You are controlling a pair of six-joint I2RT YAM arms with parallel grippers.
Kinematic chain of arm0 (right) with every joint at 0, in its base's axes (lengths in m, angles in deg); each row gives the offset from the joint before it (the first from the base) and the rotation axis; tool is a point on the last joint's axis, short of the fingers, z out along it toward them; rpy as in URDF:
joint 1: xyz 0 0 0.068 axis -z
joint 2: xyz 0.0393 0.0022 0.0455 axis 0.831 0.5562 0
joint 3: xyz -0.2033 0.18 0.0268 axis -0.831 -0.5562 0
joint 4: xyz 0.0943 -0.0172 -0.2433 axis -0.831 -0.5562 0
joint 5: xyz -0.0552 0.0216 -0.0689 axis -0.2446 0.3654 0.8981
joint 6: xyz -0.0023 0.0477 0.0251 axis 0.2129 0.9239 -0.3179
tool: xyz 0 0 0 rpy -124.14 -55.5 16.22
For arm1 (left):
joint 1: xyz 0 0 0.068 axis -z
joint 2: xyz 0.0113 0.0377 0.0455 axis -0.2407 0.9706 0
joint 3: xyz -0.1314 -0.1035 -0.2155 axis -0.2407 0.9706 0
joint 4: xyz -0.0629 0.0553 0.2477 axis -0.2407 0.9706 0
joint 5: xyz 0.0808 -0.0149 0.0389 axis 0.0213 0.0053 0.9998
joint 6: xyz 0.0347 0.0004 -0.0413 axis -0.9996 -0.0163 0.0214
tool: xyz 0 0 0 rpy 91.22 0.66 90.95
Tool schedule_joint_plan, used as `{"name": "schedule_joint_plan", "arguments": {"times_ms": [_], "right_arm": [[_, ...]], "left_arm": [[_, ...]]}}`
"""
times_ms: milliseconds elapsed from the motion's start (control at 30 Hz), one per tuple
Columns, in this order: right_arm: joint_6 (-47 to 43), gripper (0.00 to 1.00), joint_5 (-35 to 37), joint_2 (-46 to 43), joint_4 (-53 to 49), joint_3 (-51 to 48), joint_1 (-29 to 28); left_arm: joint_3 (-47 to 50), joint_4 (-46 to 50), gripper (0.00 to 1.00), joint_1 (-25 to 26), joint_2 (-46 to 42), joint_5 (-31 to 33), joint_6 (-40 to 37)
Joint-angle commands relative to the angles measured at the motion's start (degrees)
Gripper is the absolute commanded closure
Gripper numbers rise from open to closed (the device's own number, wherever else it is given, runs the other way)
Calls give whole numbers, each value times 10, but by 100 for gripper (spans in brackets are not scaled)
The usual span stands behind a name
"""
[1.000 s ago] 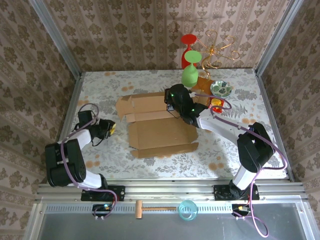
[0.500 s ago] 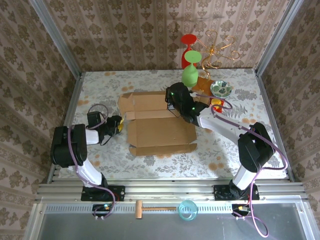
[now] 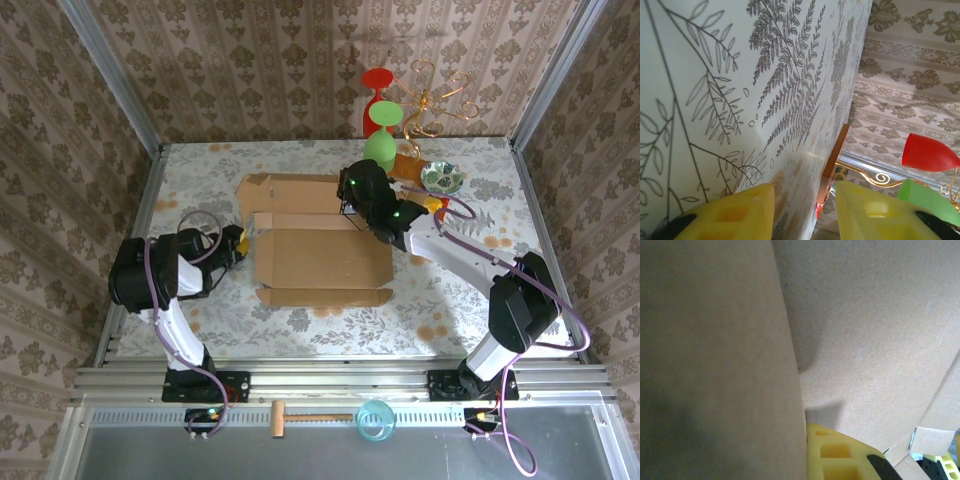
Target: Fold the paper box
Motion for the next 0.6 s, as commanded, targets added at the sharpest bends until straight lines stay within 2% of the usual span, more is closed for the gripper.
{"name": "schedule_joint_plan", "arguments": {"times_ms": [0, 367, 567], "right_arm": [[15, 100, 31, -22, -15, 17, 2], [24, 100, 31, -23, -10, 12, 4], [28, 100, 28, -20, -1, 1, 6]], "left_arm": [[-4, -15, 63, 19, 13, -4, 16], [-20, -123, 60, 61, 44, 19, 73], [-12, -109, 60, 80, 0, 42, 54]]}}
